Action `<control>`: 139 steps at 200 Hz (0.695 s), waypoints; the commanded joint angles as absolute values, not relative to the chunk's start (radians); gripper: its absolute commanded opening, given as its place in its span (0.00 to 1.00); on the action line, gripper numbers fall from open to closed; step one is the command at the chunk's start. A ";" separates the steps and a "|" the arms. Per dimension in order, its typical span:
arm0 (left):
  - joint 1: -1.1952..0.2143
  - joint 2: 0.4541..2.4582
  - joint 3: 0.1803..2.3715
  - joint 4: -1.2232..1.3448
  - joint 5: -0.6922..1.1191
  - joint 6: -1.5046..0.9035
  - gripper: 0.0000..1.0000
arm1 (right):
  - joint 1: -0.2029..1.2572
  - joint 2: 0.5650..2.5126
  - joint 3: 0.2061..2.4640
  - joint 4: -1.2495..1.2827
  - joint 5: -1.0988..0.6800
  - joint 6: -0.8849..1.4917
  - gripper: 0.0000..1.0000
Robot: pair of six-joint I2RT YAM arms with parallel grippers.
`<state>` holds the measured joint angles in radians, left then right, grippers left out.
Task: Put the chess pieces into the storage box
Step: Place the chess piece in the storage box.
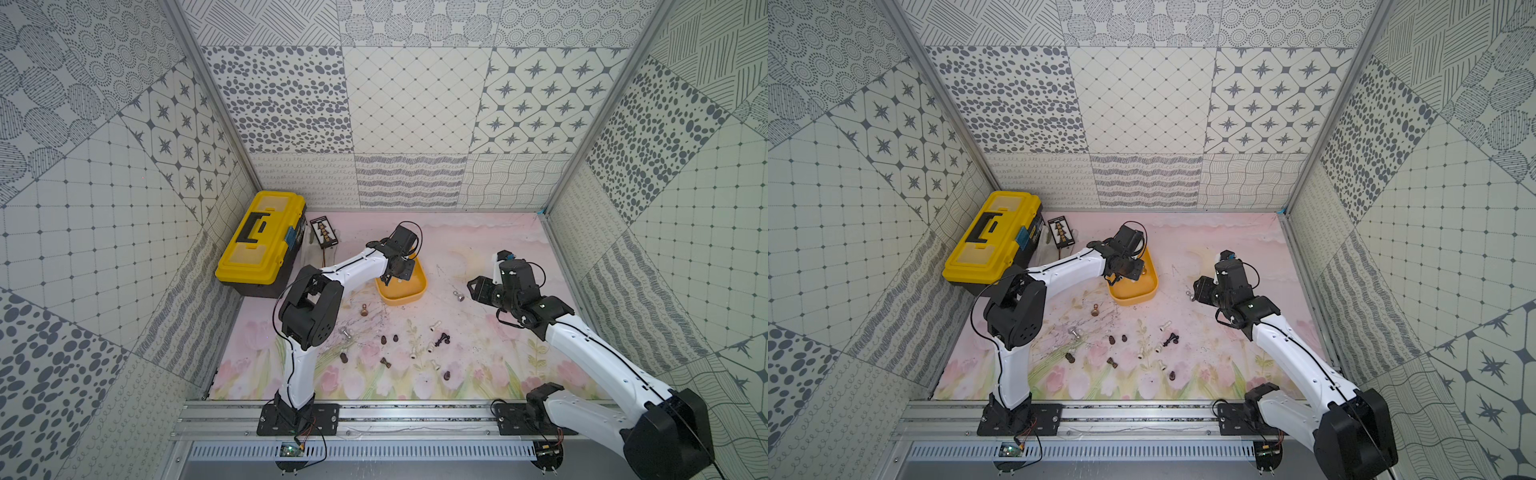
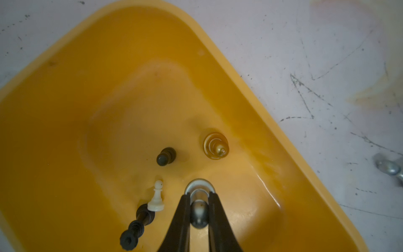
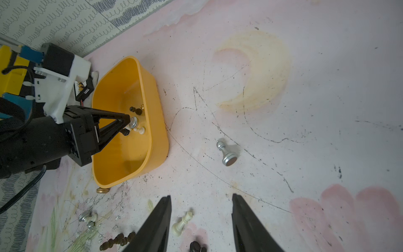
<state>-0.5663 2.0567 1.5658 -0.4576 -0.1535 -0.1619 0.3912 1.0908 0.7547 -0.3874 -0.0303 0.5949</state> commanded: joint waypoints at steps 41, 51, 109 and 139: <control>-0.552 2.117 1.619 -0.454 -0.146 -0.166 0.15 | 0.388 1.158 0.794 -0.353 -0.061 0.572 0.51; -0.552 2.114 1.623 -0.454 -0.149 -0.166 0.16 | 0.388 1.168 0.797 -0.351 -0.066 0.569 0.52; -0.553 2.009 1.573 -0.453 -0.112 -0.189 0.42 | 0.384 1.293 0.894 -0.411 -0.039 0.457 0.54; -0.554 1.918 1.531 -0.440 -0.091 -0.212 0.45 | 0.343 1.425 0.969 -0.454 -0.138 0.407 0.51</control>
